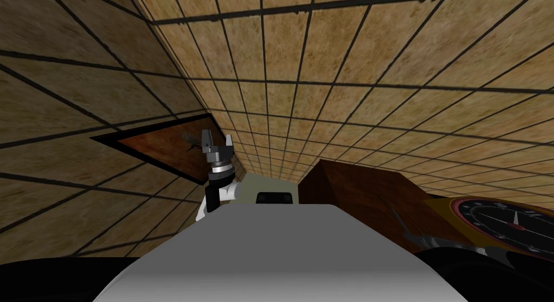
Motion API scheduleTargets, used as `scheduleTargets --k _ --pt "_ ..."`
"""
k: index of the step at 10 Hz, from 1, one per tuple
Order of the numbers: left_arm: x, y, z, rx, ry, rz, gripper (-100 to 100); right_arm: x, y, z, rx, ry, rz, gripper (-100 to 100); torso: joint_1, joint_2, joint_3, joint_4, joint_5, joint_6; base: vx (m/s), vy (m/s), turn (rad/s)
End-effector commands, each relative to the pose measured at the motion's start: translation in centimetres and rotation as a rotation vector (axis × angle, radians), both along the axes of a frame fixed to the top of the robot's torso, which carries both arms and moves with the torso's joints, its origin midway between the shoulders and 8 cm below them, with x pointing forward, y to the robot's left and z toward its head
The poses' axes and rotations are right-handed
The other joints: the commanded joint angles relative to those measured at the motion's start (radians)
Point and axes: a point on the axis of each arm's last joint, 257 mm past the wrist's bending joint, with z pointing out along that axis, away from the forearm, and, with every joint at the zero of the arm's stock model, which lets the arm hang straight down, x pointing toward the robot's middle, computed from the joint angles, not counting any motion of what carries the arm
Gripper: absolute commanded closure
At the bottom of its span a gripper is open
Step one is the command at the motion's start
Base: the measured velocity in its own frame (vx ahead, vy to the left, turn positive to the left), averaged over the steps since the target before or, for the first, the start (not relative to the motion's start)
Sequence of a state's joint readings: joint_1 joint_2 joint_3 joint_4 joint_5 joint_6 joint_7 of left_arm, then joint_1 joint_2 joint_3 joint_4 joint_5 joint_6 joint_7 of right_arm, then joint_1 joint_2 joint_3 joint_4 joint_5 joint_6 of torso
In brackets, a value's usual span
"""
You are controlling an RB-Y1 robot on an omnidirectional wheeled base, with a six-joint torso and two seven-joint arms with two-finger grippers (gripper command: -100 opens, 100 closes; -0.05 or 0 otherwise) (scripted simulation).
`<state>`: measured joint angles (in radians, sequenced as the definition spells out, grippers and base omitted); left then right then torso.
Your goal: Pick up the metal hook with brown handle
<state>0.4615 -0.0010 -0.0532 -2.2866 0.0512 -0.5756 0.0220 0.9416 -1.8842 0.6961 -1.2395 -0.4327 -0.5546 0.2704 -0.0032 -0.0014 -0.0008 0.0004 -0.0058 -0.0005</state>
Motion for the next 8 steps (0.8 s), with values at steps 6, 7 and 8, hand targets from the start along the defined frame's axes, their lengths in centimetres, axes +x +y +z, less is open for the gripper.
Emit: scheduleTargets --k 6,7,8 --pt "0.0 0.0 0.0 0.0 0.0 0.0 0 -0.84 -0.06 -0.81 -0.005 -0.002 -0.003 100 -0.005 0.002 0.001 0.001 -0.007 0.001 0.001 -0.004 0.009" --pt "0.0 0.0 0.0 0.0 0.0 0.0 0 -0.84 -0.06 -0.81 -0.005 -0.002 -0.003 100 -0.005 0.002 0.001 0.001 -0.007 0.001 0.0 0.0 0.0" --pt "0.0 0.0 0.0 0.0 0.0 0.0 0 -0.84 -0.06 -0.81 -0.005 -0.002 -0.003 100 -0.005 0.002 0.001 0.001 -0.007 0.001 0.0 0.0 0.0"
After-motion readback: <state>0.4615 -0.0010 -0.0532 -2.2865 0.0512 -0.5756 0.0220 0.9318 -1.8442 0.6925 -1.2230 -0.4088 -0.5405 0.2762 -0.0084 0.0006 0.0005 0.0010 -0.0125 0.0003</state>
